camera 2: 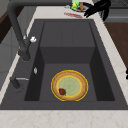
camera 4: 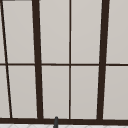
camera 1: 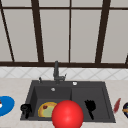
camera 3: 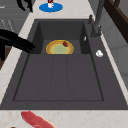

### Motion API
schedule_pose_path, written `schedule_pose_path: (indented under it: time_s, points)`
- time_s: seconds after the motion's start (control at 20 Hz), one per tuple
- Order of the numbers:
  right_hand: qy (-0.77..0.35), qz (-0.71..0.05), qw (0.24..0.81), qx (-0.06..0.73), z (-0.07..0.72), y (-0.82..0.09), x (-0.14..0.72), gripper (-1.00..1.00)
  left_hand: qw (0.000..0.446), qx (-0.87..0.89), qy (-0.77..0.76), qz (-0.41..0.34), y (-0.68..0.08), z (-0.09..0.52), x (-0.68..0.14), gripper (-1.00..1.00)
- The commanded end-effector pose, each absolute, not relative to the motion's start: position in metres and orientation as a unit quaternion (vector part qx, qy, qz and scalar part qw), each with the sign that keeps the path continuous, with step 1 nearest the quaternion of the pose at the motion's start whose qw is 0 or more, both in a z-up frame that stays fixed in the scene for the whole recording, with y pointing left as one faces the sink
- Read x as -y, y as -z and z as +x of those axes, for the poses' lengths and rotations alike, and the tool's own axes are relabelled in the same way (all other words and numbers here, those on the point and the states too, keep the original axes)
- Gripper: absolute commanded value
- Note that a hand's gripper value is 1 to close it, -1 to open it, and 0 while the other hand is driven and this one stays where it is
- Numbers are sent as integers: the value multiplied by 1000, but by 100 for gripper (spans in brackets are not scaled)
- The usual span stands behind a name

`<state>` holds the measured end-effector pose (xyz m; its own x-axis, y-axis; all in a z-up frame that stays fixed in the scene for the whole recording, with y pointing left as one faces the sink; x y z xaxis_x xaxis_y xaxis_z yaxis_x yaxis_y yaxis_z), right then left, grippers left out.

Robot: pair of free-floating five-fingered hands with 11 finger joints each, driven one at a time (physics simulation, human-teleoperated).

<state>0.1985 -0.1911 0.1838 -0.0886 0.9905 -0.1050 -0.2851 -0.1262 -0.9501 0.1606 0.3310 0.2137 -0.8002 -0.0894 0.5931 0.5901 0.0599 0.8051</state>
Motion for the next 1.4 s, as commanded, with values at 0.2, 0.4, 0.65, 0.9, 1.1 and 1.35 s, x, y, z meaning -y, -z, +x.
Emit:
schedule_pose_path:
  time_s: [0.2, 0.4, 0.65, 0.9, 1.1, 1.35]
  points:
    - [-617, -384, 511, 459, 156, -167, 197, -100, 257, 681, 661, -184, -214, 161, -331, 0]
    - [-625, -376, 502, 464, 128, -163, 200, -100, 257, 681, 661, -184, -214, 161, -331, 0]
    - [-639, -366, 490, 467, 106, -148, 220, -100, 257, 681, 661, -184, -214, 161, -331, 0]
    - [-638, -361, 493, 468, 107, -147, 219, -100, 257, 681, 661, -184, -214, 161, -331, 0]
    - [-645, -361, 492, 461, 101, -145, 230, -100, 257, 681, 661, -184, -214, 161, -331, 0]
    - [-645, -361, 492, 461, 102, -144, 230, -100, 257, 681, 661, -184, -214, 161, -331, 0]
